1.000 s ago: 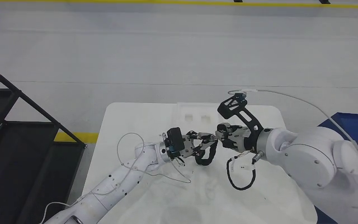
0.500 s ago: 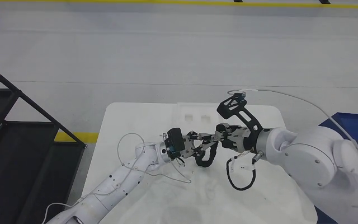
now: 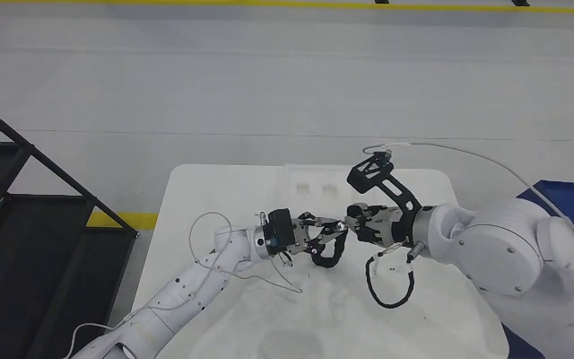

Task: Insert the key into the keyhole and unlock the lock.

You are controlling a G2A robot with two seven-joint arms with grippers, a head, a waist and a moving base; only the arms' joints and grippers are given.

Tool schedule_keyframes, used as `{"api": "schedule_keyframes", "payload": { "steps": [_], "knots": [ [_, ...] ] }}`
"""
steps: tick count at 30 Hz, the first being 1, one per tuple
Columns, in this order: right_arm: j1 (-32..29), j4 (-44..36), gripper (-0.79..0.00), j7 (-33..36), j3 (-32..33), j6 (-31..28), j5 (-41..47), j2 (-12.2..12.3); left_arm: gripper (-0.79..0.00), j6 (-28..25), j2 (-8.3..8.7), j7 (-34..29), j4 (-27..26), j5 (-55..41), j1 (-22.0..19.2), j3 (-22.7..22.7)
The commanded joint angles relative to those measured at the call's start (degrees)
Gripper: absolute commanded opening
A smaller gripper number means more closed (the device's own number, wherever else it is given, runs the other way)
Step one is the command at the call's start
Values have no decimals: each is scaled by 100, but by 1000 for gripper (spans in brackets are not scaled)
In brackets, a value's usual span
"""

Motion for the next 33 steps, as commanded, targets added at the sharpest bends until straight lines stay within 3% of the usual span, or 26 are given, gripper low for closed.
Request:
{"api": "schedule_keyframes", "payload": {
  "steps": [1, 12, 33],
  "knots": [
    [63, 50, -785, 107, -35, -7, 57, -4, -785, -6, 0, 97, 5, 125, -18, 13],
    [327, 232, -785, 465, -244, 110, 254, -25, -785, 81, -20, 364, 100, 485, -78, 44],
    [462, 306, -785, 479, -401, 146, 164, -8, -785, -47, -35, 250, 70, 526, -42, -14]
  ]
}}
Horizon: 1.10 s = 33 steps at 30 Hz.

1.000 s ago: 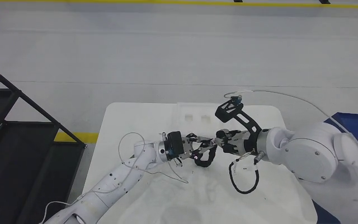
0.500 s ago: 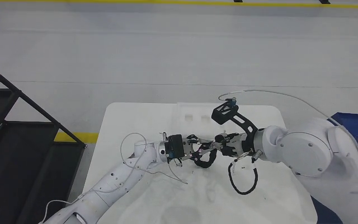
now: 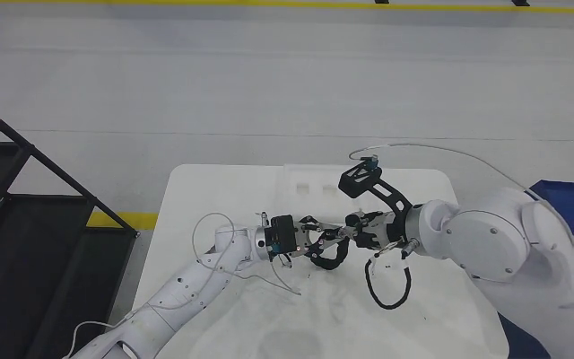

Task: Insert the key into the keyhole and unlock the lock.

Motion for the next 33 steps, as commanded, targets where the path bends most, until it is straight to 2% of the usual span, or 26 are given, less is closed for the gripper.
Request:
{"api": "schedule_keyframes", "payload": {
  "steps": [1, 33],
  "knots": [
    [3, 0, -785, -5, -3, 4, -11, 3, -785, -18, -1, -2, -2, 1, 1, -5],
    [75, 55, -785, 17, -134, -16, -30, 30, -785, -58, -19, -7, -54, 85, 42, -69]
  ]
}}
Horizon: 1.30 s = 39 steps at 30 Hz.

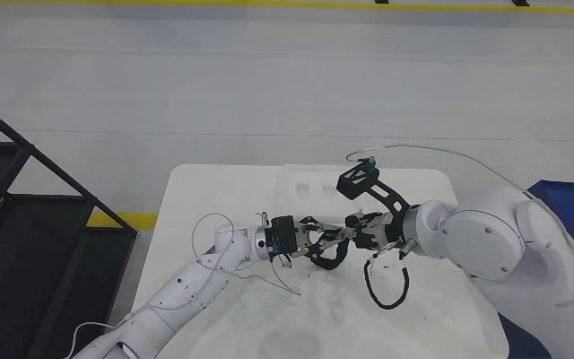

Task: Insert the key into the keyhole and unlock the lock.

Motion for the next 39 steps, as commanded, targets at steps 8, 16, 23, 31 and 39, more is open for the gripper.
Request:
{"api": "schedule_keyframes", "payload": {
  "steps": [8, 16, 23, 31, 39],
  "knots": [
    [-7, 3, -785, 10, -14, -10, -27, 19, -785, -5, -9, -18, -7, 3, 8, -3],
    [-9, 37, -785, -24, -54, -17, 2, 21, -785, 4, -13, -27, -36, 39, 16, -9],
    [-8, 77, -785, -61, -88, -33, 17, 20, -785, -23, -17, -36, -53, 60, 15, -12],
    [22, 119, -785, -114, -180, -56, 24, 6, -785, -78, -24, -72, -69, 39, 15, -9],
    [44, 123, -785, -192, -230, -30, 17, -6, -785, -134, -35, -119, -38, -99, 36, -28]
  ]
}}
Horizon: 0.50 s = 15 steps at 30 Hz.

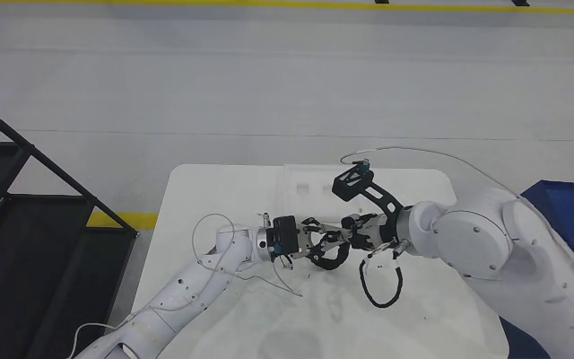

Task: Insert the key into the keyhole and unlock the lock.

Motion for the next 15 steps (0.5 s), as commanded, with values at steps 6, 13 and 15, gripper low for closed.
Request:
{"api": "schedule_keyframes", "payload": {
  "steps": [6, 13, 15],
  "knots": [
    [-18, -1, -785, -71, 7, 27, -27, 1, -785, -141, -12, -86, 23, -209, 25, -15],
    [-80, 167, -785, -271, 12, -85, -20, -1, -785, -310, -37, -252, 78, -463, 30, -14],
    [-92, 213, -696, -327, 4, -118, -12, -5, -785, -346, -42, -288, 91, -508, 27, -15]
  ]
}}
